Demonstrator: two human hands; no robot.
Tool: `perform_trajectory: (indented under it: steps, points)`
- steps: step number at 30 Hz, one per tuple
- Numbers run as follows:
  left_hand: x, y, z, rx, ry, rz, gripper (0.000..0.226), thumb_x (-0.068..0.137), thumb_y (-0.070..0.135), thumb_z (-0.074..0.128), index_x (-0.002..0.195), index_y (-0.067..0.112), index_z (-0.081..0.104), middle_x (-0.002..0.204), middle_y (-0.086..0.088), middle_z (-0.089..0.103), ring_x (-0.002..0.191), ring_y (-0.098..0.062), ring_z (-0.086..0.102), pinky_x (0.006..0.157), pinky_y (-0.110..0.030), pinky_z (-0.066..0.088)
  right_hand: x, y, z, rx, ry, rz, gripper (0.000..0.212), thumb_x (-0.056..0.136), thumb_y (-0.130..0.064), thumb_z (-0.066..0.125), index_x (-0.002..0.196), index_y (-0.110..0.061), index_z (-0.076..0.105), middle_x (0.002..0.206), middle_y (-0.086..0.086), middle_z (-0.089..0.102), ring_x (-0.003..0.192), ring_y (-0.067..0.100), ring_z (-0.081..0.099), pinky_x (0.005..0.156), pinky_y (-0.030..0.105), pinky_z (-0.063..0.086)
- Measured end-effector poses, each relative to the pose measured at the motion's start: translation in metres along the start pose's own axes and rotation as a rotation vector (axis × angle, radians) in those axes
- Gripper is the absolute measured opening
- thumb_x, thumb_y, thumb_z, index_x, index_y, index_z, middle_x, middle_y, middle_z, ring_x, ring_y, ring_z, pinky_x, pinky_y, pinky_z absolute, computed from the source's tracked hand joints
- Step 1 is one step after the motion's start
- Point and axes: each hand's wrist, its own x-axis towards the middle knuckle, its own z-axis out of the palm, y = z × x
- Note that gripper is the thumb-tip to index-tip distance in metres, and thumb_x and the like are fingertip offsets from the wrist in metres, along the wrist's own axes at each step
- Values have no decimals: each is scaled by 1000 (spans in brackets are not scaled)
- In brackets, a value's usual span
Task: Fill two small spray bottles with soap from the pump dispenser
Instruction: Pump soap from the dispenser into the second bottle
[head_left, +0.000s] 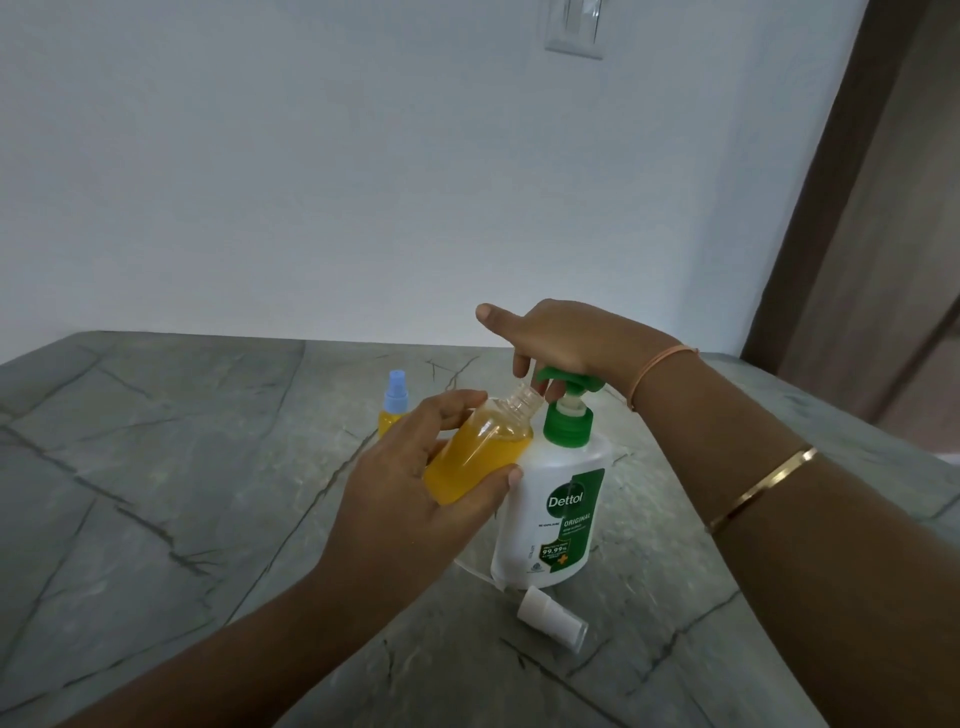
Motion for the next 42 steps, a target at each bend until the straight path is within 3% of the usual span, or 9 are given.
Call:
perform_trajectory:
  steps: [5, 11, 17, 22, 27, 32, 36, 39, 42]
  points:
    - [1, 1, -1, 5, -5, -8, 52, 66, 62, 63, 111, 49, 40, 106, 36, 44, 95, 10, 48, 78, -19, 46, -1, 0, 3, 73, -34, 13, 66, 94, -61, 25, 116, -7, 56, 71, -3, 56, 54, 10, 56, 57, 24, 45]
    - [1, 1, -2, -10, 12, -7, 54, 64, 65, 57, 113, 48, 42, 109, 31, 50, 99, 3, 53, 81, -26, 51, -1, 3, 10, 30, -10, 19, 68, 93, -62, 29, 119, -6, 57, 73, 0, 58, 60, 12, 55, 54, 24, 39]
    - [-1, 2, -2, -3, 13, 6, 54, 64, 65, 56, 113, 47, 42, 108, 31, 49, 99, 1, 53, 82, -25, 50, -1, 1, 6, 28, -23, -11, 65, 94, -60, 27, 114, -6, 57, 71, -2, 57, 56, 11, 56, 56, 24, 42]
    - [0, 2, -2, 3, 5, 9, 52, 65, 60, 61, 111, 47, 40, 106, 34, 46, 97, 9, 48, 80, -21, 47, 3, 2, 0, 47, -46, 6, 66, 93, -63, 25, 108, -8, 57, 74, 1, 61, 61, 13, 59, 59, 25, 44]
    - [-1, 2, -3, -4, 4, -11, 51, 66, 55, 61, 112, 45, 42, 107, 26, 50, 99, -3, 53, 81, -24, 49, 3, 3, 6, 82, -53, 5, 63, 92, -63, 28, 98, -9, 61, 74, 3, 65, 64, 17, 61, 70, 30, 48]
    - [1, 2, -3, -6, 13, 1, 55, 66, 68, 59, 113, 46, 42, 109, 28, 51, 99, -2, 54, 79, -23, 48, 3, 5, 11, 64, -22, 8, 62, 93, -62, 27, 98, -11, 60, 71, -2, 59, 53, 10, 57, 57, 24, 43]
    - [0, 1, -2, 0, 24, 18, 55, 65, 66, 52, 114, 43, 44, 108, 27, 52, 100, -2, 55, 80, -24, 50, 4, 5, 9, 70, -48, -10, 65, 92, -64, 28, 99, -9, 60, 75, 5, 66, 63, 17, 62, 68, 29, 48]
    - [0, 0, -2, 2, 29, 36, 52, 66, 66, 53, 113, 45, 43, 107, 33, 49, 100, 5, 53, 80, -22, 50, 3, 5, 2, -2, -11, -36, 64, 93, -63, 26, 99, -8, 58, 74, 3, 63, 61, 15, 59, 60, 25, 45]
    - [0, -1, -2, -1, 24, 33, 51, 65, 65, 53, 112, 48, 41, 106, 36, 48, 99, 7, 52, 79, -23, 51, 4, 7, 0, -14, 1, -37, 65, 92, -63, 26, 100, -7, 59, 74, 4, 64, 62, 16, 60, 63, 26, 46]
